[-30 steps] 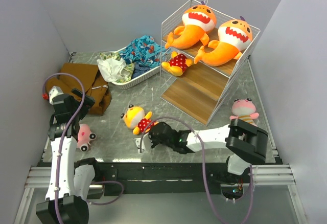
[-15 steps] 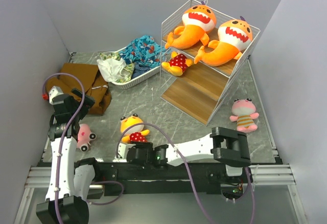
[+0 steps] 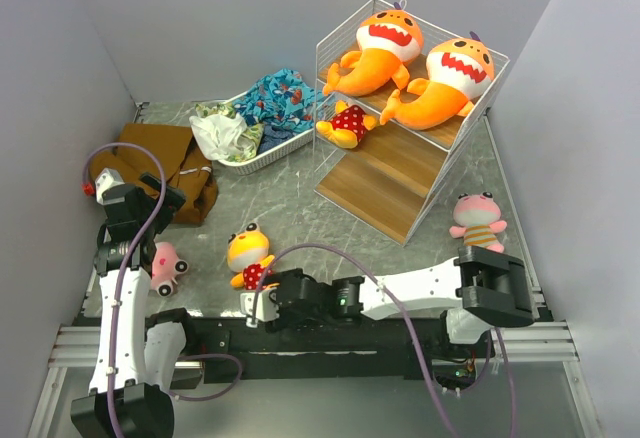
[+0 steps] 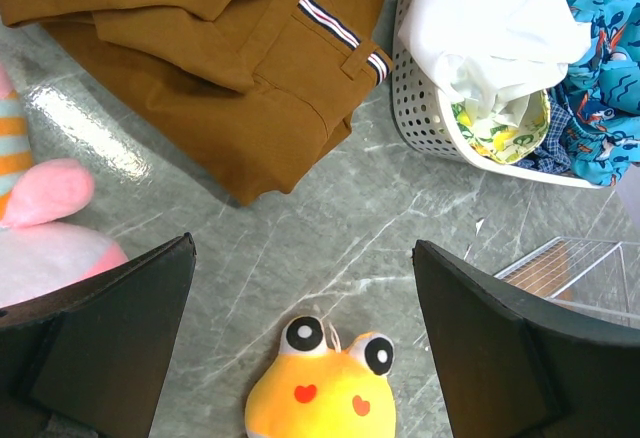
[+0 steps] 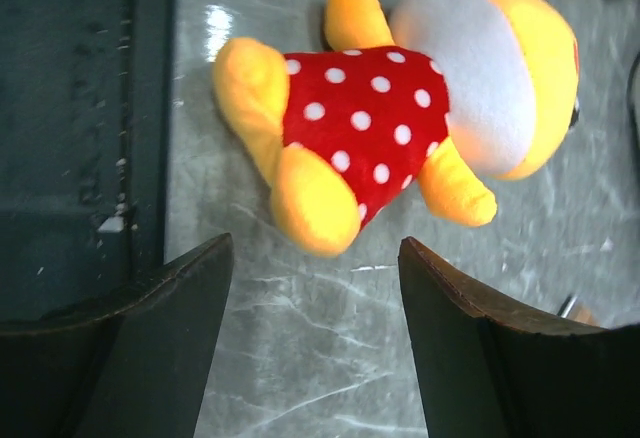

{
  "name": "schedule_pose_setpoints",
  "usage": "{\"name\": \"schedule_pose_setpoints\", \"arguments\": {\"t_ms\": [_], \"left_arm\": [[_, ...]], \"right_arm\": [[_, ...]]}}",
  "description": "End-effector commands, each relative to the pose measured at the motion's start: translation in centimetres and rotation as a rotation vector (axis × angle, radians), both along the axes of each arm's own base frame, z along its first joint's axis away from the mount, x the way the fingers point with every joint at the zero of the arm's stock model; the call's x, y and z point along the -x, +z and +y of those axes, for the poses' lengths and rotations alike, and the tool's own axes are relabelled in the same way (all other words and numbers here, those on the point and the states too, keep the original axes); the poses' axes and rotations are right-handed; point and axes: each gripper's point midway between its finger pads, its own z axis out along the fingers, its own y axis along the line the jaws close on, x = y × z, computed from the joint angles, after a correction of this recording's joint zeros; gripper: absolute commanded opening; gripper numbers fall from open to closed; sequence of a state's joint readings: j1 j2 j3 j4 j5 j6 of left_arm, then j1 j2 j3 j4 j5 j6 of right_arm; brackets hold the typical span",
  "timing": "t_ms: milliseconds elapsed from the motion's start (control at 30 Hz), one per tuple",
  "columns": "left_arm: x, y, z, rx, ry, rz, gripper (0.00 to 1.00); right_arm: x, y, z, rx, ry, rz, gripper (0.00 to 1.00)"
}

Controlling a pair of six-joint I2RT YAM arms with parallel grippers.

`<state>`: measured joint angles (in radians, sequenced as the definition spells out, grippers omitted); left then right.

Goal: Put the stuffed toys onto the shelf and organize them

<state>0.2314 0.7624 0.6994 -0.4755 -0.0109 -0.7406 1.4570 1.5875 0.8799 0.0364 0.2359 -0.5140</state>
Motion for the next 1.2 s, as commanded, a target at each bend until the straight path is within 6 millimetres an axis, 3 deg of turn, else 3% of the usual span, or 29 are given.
{"name": "schedule_pose_setpoints", "arguments": {"t_ms": [0, 333, 667, 767, 867, 900, 967, 1033, 1133, 1167], "left_arm": [[-0.3, 0.8, -0.2, -0.016, -0.023, -0.036, 0.96], [-0.3, 0.9, -0.2, -0.017, -0.023, -0.042, 0.97], [-0.4, 0.8, -0.1, -0.018, -0.022, -0.038, 0.97], [-0.4, 0.7, -0.2, -0.017, -0.024, -0.037, 0.96], [-0.5, 0.7, -0.2, -0.015, -0.024, -0.037, 0.96], [-0.4, 0.6, -0.2, -0.014, -0.024, -0.034, 0.97], [-0.4, 0.7, -0.1, -0.016, -0.022, -0.034, 0.97], [-0.4, 0.8, -0.2, -0.017, -0.023, -0.039, 0.96], [-0.4, 0.8, -0.1, -0.018, -0.02, -0.041, 0.96], [-0.4, 0.8, -0.2, -0.017, -0.023, -0.04, 0.96]], "right_arm": [[1.5, 3.4, 1.7, -0.101, 0.2, -0.056, 0.73], [1.5, 3.3, 4.0, -0.05, 0.281, -0.084, 0.74], [-0.2, -1.3, 4.8, 0.039, 0.259, -0.064, 0.68], [-1.1, -2.6, 4.3, 0.049, 0.204, -0.077, 0.63], [-3.1, -2.8, 3.6, 0.049, 0.08, -0.136, 0.37], [-3.8, -2.5, 3.3, 0.043, 0.045, -0.157, 0.15], [-3.7, -0.8, 3.1, -0.014, 0.015, -0.156, 0.04], [-3.6, 0.9, 2.9, -0.061, -0.021, -0.134, 0.0], [-3.9, 5.3, 2.4, -0.13, -0.12, -0.125, 0.0], [-4.1, 7.6, 2.0, -0.148, -0.149, -0.124, 0.0]]}}
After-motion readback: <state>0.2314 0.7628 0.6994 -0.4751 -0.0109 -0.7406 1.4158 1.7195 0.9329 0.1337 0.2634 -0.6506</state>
